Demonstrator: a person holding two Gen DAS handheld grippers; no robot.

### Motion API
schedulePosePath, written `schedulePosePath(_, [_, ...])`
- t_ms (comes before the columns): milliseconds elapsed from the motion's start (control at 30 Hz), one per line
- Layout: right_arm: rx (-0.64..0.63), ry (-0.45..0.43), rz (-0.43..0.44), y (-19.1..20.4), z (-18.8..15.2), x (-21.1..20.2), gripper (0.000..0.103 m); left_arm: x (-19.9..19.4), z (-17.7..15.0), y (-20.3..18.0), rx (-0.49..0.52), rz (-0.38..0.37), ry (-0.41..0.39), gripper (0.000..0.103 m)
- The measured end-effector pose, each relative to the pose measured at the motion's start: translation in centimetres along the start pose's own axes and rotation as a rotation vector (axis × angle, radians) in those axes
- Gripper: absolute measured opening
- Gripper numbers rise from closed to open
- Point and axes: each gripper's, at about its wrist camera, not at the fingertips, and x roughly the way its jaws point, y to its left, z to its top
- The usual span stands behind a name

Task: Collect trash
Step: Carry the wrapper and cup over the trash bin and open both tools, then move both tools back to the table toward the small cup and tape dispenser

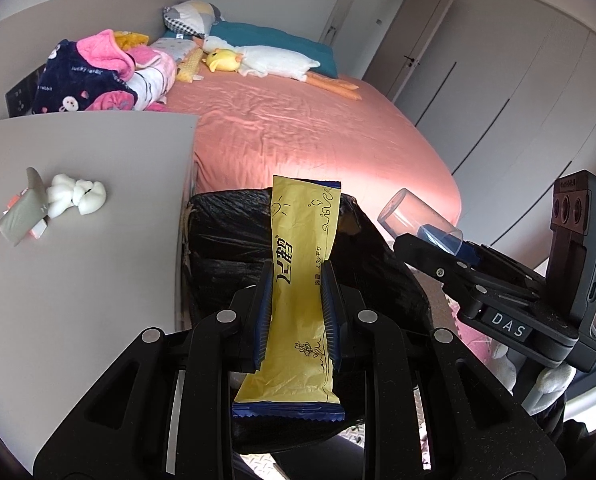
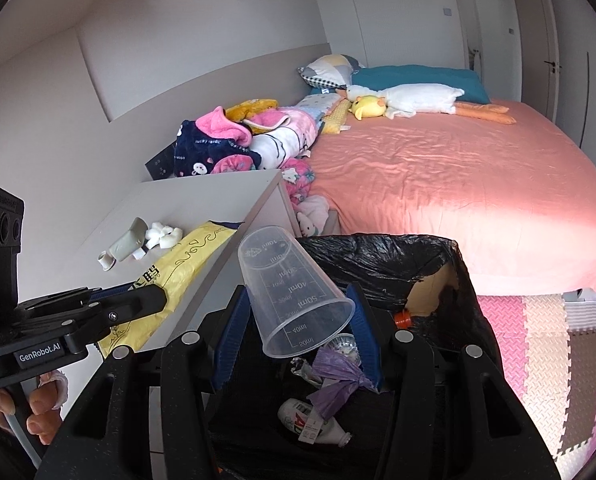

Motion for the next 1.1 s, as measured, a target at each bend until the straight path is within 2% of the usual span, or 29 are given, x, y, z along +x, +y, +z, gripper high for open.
schedulePosePath(133, [0.032, -0.015, -0.016, -1.1, 0.3, -0.4, 0.051, 0.9, 0.1, -0.2, -0.008, -0.056, 0.019, 0.022])
schedulePosePath(200, [0.06, -0.032, -0.049, -1.7, 0.5, -0.8, 0.051, 1.5, 0.1, -0.6, 0.001, -0.107, 0.037, 0.026])
schedulePosePath(233, [0.08, -0.047, -0.073, -2.0, 0.6, -1.0, 0.053, 1.7, 0.1, -0.7, -0.002, -0.128, 0.041, 0.045])
schedulePosePath(267, [0.106, -0.061, -0.096, -2.5, 0.6, -1.2, 0.061, 1.9, 0.2, -0.8, -0.012, -0.132, 0.04, 0.081])
schedulePosePath(300, [0.133, -0.073, -0.113, -2.9, 0.7, -1.4, 0.075, 2.1, 0.2, -0.8, -0.023, -0.125, 0.037, 0.094])
schedulePosePath(333, [0.155, -0.082, -0.127, -3.3, 0.6, -1.5, 0.079, 2.1, 0.3, -0.7, -0.03, -0.121, 0.029, 0.097])
schedulePosePath(433, [0.173, -0.092, -0.146, -4.0, 0.6, -1.7, 0.081, 2.1, 0.3, -0.5, -0.046, -0.139, 0.03, 0.097])
schedulePosePath(667, [0.178, -0.084, -0.13, -4.1, 0.6, -1.3, 0.081, 1.4, 0.0, -0.2, -0.043, -0.12, 0.008, 0.097])
schedulePosePath(1100, [0.111, -0.052, -0.096, -0.5, 0.9, 0.6, 0.081, -0.4, -0.4, 2.7, -0.062, 0.003, -0.035, 0.097])
